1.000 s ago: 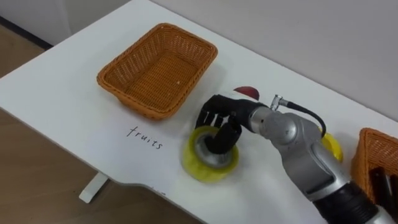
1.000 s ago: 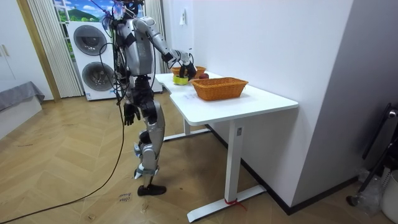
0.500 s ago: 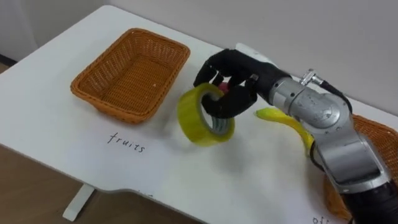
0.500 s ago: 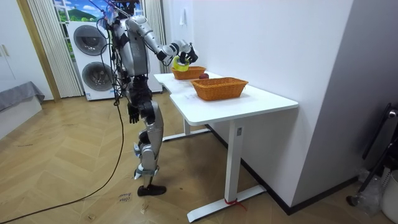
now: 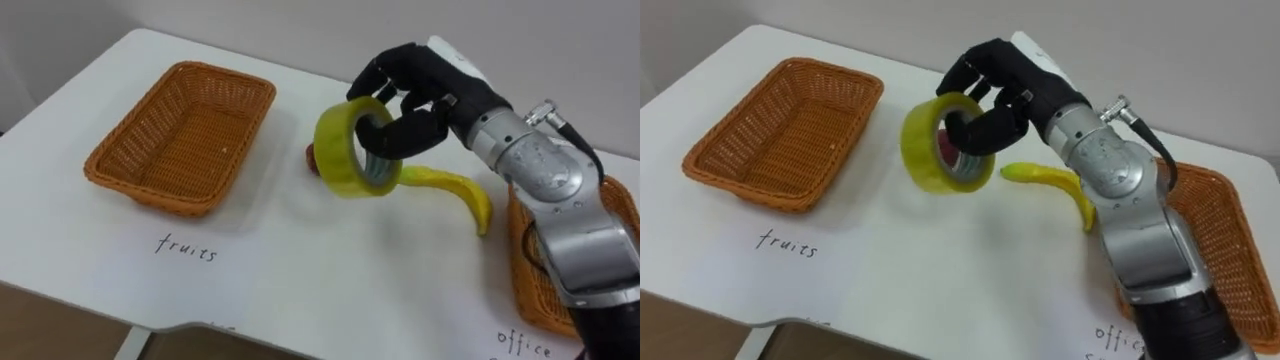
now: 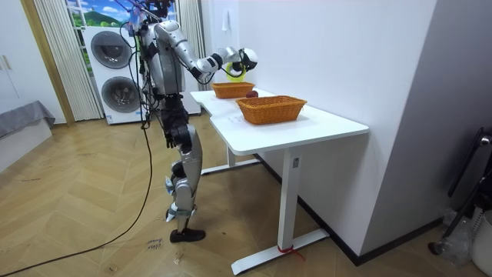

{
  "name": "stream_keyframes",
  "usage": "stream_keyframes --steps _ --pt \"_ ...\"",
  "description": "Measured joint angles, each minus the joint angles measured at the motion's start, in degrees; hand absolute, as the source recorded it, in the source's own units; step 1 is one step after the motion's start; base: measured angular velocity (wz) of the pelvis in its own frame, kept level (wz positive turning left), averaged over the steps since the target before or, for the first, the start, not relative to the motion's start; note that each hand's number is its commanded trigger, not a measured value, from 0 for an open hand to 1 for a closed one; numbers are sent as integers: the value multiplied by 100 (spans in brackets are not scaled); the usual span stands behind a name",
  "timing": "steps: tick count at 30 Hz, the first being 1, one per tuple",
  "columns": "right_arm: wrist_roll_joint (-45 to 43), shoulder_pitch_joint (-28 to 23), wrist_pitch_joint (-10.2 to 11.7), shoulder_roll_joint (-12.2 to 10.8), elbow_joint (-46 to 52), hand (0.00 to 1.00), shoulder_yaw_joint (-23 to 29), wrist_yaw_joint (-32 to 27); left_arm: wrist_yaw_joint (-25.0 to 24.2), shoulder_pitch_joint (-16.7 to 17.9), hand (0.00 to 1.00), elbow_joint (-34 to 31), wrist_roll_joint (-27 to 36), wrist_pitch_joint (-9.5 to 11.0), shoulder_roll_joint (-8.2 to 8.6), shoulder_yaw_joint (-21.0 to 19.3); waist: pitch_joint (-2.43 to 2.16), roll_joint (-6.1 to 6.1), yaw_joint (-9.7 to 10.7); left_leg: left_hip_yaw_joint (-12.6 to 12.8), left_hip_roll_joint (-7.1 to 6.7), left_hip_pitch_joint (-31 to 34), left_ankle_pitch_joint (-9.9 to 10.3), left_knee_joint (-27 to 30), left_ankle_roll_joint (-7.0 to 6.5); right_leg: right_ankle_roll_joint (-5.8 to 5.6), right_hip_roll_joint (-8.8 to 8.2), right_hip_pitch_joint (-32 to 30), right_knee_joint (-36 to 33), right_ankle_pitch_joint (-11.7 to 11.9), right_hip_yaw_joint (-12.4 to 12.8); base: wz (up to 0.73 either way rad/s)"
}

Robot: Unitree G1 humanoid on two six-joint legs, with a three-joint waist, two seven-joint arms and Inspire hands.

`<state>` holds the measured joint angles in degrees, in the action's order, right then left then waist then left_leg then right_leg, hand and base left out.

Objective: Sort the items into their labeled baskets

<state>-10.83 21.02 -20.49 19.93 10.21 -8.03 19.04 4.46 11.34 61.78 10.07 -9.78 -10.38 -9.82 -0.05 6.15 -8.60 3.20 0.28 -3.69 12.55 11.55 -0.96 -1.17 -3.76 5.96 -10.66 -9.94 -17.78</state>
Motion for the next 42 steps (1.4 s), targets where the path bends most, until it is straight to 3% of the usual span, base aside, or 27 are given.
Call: stream_keyframes --steps 4,9,12,14,18,23,26,33,37,42 --pt "129 0 1 16 0 100 552 -249 -11 162 0 -161 45 66 41 -14 -23 28 134 -9 0 8 -3 -26 -5 -1 -2 -45 -13 -1 17 -4" --pt "190 -230 138 306 -5 100 1162 -644 -48 378 0 -346 32 66 37 -21 -66 105 292 -25 -1 6 -3 -18 -5 -1 3 -18 2 0 2 4" --pt "162 -434 191 446 -27 100 1355 -852 -135 462 0 -371 78 65 37 -28 -49 99 379 42 2 -39 -3 -8 -5 -1 1 8 4 -1 53 -7" --pt "99 -646 232 471 -61 100 1445 -932 -160 471 0 -371 112 66 37 -30 27 54 475 77 7 -89 -2 -10 -6 -2 1 55 5 -1 58 -7" --pt "-101 -802 270 524 -440 100 1496 -989 -173 461 0 -373 111 70 38 -73 34 59 637 129 15 -85 1 -61 -5 -7 5 31 0 -4 80 -6" --pt "81 -965 267 629 -806 100 1903 -1298 -216 527 0 -474 108 62 33 -79 10 49 858 142 15 -46 -18 -48 -2 -5 5 -28 -17 -3 111 -2" --pt "149 -1074 290 631 -929 100 2077 -1534 -220 600 0 -558 96 51 23 -85 -37 50 987 146 15 -92 -19 -26 -2 -5 7 2 -18 -3 122 -1" --pt "103 -1361 299 632 -1345 100 2307 -1695 -223 610 0 -710 92 93 -1 -132 -49 58 1028 161 28 -127 -18 -31 -2 -5 12 5 -24 -3 205 -3" --pt "71 -1455 299 632 -1452 100 2317 -1693 -233 627 0 -707 93 113 0 -144 -5 28 1036 216 32 -174 -18 -83 -1 -4 25 -13 -89 -3 312 -9" --pt "55 -1465 312 632 -1599 100 2318 -1699 -241 639 0 -662 100 152 -3 -247 9 50 1001 290 31 -178 -16 -83 -3 -4 25 -49 -98 -3 369 -8"
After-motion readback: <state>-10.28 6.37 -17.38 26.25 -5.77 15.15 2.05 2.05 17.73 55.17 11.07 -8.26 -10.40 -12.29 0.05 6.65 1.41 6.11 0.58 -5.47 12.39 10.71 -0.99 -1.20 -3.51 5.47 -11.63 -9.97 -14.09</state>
